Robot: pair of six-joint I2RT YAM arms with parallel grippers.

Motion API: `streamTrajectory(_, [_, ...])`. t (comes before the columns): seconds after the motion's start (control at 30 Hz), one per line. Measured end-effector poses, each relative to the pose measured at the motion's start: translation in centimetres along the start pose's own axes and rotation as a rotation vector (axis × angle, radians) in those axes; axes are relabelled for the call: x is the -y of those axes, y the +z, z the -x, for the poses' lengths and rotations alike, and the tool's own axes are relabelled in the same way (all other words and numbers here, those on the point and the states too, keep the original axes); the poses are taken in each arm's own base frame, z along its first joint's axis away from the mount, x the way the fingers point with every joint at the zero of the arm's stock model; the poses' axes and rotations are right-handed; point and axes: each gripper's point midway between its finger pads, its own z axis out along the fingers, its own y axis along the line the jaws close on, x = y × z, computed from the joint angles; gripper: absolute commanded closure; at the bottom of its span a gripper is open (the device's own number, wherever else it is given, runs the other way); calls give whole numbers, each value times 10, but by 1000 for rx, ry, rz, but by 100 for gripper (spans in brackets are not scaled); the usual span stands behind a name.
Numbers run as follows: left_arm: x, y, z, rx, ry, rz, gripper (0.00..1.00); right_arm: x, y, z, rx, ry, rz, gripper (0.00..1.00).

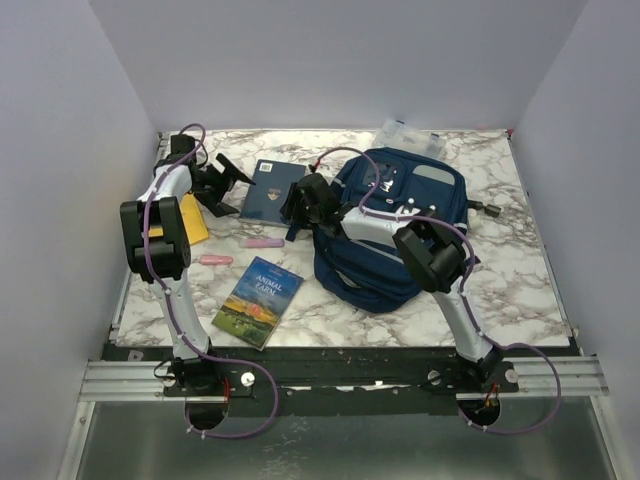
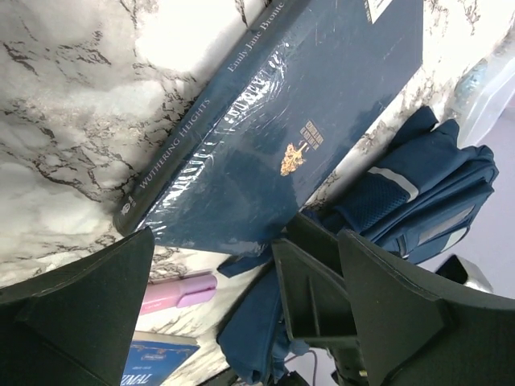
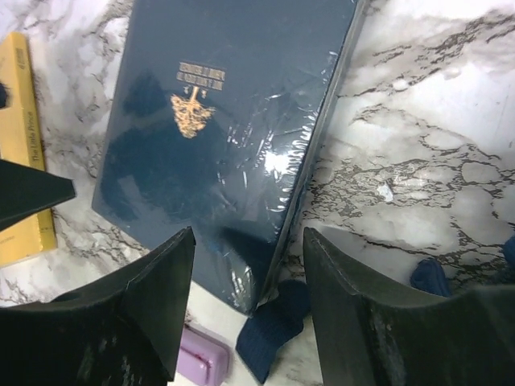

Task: Pack the student bag
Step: Adjust the book at the center of the board.

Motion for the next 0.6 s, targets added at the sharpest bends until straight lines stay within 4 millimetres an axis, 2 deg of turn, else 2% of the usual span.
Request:
streamTrajectory(0.07, [0, -2, -1, 0, -4, -2, 2, 5, 6, -7, -8, 2, -7, 51])
streamTrajectory(0.13, [3, -7, -1, 6, -1, -6, 2, 6, 12, -9, -6, -5, -4, 63])
streamTrajectory(0.27, [19, -28, -3, 40, 40, -38, 2, 6, 14, -10, -7, -36, 3, 77])
streamTrajectory(0.4, [37, -56, -9, 85, 94, -77, 2, 10, 8, -10, -1, -81, 23, 77])
streamTrajectory(0.5, [47, -74, -16, 114, 126, -105, 2, 17, -6, -12, -18, -154, 17, 73])
streamTrajectory(0.6, [51, -97, -34, 143, 157, -138, 2, 25, -23, -15, -54, -237, -5, 68])
